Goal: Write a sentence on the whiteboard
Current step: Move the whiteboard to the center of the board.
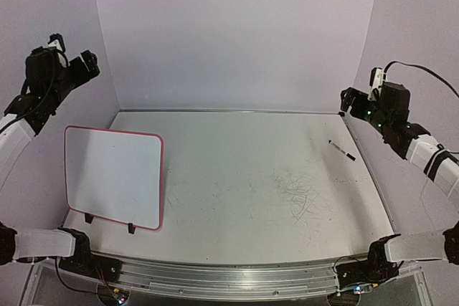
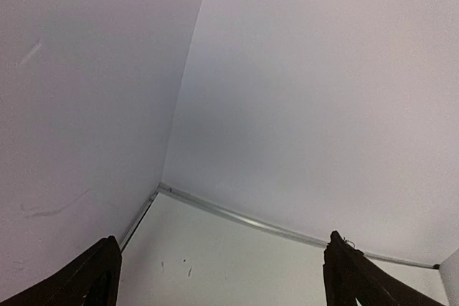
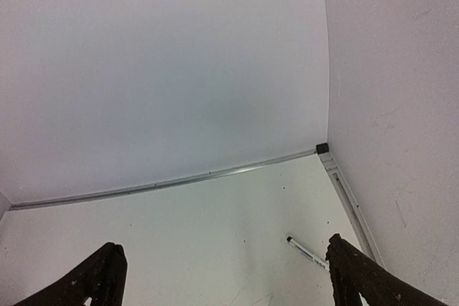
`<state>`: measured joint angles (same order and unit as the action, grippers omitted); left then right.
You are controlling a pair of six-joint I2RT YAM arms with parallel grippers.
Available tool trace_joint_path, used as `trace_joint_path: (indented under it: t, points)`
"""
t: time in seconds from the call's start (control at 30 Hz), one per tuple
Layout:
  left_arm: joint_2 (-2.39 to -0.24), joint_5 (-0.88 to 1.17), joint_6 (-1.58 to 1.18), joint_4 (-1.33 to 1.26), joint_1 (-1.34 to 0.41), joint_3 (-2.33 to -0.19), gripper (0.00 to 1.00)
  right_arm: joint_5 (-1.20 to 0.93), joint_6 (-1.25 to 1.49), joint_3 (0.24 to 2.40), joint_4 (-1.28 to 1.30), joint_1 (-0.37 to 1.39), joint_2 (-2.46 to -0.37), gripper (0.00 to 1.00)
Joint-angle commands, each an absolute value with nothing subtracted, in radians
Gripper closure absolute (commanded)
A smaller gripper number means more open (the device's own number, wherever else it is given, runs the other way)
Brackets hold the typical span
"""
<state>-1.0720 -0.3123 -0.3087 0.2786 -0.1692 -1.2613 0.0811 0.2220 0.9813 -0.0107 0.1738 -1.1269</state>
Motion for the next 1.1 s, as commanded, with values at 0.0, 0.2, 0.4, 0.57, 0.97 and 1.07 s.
trace_joint_path:
  t: [0.0, 0.2, 0.4, 0.57, 0.97, 1.07]
  points:
    - [-1.033, -0.219, -0.257, 0.276, -0.166, -1.314, 0.0, 0.083, 0.269, 1.005, -0.025, 0.176, -1.139, 0.02]
    - [-1.03, -0.105, -0.246, 0.279, -0.167, -1.322, 0.01, -0.025, 0.286, 1.025, -0.023, 0.176, -1.191, 0.02]
    - [-1.022, 0.076, -0.241, 0.299, -0.167, -1.318, 0.0, -0.289, 0.283, 1.046, -0.038, 0.205, -1.274, 0.02]
    - [-1.038, 0.287, -0.247, 0.395, -0.166, -1.326, 0.0, -0.381, 0.262, 1.09, -0.056, 0.415, -1.39, 0.02]
    - [-0.947, 0.581, -0.325, 0.525, -0.169, -1.294, 0.08, -0.559, 0.37, 1.24, -0.385, 0.877, -1.77, 0.07]
    - [-0.924, 0.599, -0.367, 0.545, -0.171, -1.253, 0.12, -0.557, 0.396, 1.299, -0.458, 0.965, -1.864, 0.07]
